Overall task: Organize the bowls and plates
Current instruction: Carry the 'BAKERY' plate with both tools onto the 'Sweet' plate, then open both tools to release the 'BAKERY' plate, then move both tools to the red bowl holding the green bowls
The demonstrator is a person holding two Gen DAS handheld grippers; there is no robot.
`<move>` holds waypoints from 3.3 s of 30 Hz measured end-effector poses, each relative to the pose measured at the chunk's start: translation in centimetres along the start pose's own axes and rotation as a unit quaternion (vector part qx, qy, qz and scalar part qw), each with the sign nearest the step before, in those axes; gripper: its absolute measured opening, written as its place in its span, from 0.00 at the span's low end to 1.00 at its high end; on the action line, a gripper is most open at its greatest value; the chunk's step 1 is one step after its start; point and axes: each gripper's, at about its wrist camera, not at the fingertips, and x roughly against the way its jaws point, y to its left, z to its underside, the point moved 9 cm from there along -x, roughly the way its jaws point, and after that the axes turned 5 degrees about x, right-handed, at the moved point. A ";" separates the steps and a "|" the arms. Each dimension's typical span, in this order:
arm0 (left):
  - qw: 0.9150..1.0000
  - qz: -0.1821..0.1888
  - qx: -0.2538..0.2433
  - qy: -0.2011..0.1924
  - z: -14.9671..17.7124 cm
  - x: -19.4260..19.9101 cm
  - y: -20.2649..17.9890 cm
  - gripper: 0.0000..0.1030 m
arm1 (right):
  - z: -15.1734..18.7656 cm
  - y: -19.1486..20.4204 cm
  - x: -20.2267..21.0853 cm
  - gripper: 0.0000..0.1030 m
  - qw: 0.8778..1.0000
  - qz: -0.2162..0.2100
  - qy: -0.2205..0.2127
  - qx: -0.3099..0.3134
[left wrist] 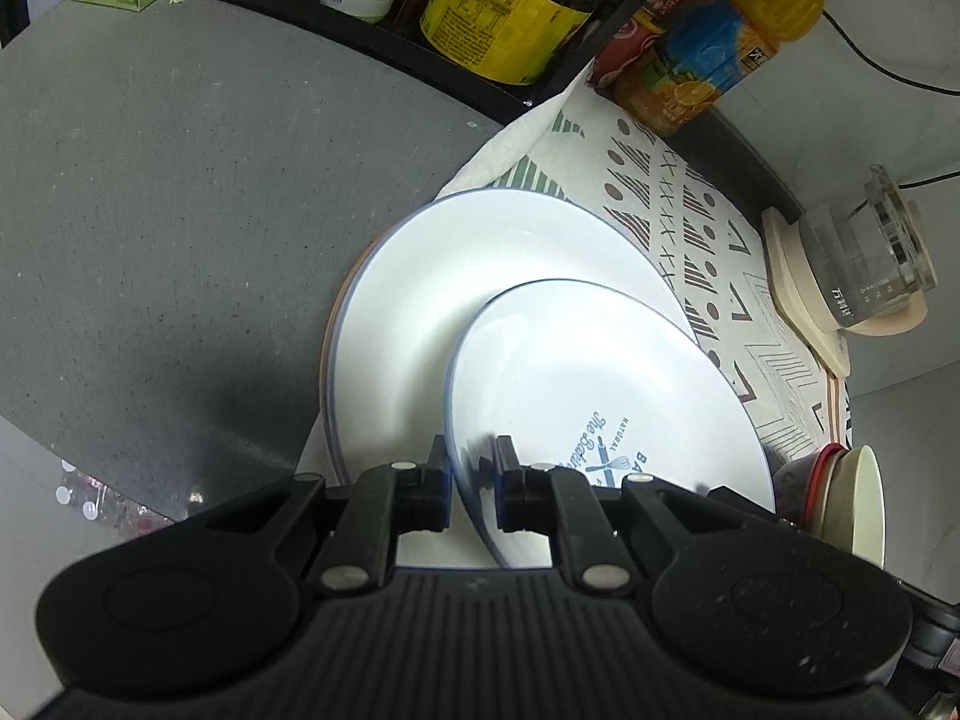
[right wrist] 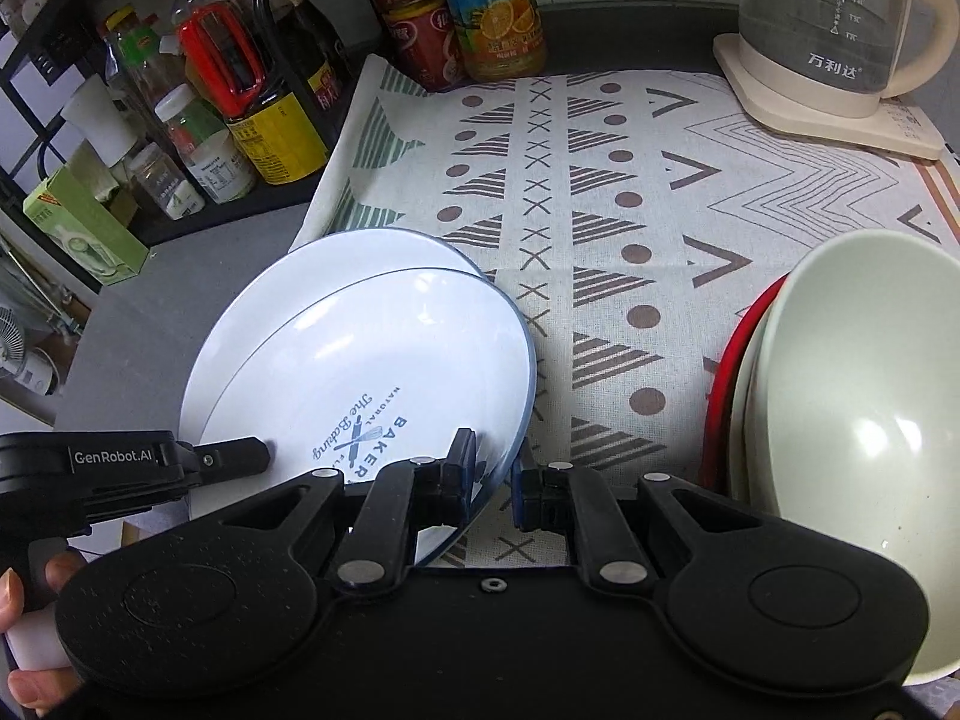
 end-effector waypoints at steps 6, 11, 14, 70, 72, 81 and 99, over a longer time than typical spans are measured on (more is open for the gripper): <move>1.000 0.001 0.004 0.008 -0.4 -0.5 0.2 0.12 | -0.1 0.1 -0.2 0.12 1.000 0.010 0.001 -0.001; 1.000 -0.012 -0.008 0.008 -0.4 -0.3 0.0 0.13 | 0.0 0.2 -0.5 0.12 1.000 0.017 0.002 -0.004; 1.000 -0.016 -0.013 -0.006 -0.8 0.7 0.1 0.14 | 0.0 0.3 -0.7 0.13 1.000 0.021 0.005 -0.004; 0.998 -0.020 -0.022 -0.047 -3.3 5.2 -2.0 0.74 | -3.7 -0.2 7.4 0.80 0.994 -0.018 -0.105 -0.012; 0.998 -0.012 -0.030 -0.047 -3.2 5.5 -2.9 0.76 | -3.8 -1.2 8.4 0.88 0.993 -0.009 -0.118 -0.018; 0.996 0.032 -0.083 -0.028 -1.6 4.6 -8.3 0.80 | -2.0 -6.7 11.6 0.95 0.988 0.048 -0.135 -0.064; 0.978 0.098 -0.181 0.041 5.0 0.7 -17.5 0.80 | 4.3 -14.6 13.3 0.99 0.972 0.100 -0.118 -0.179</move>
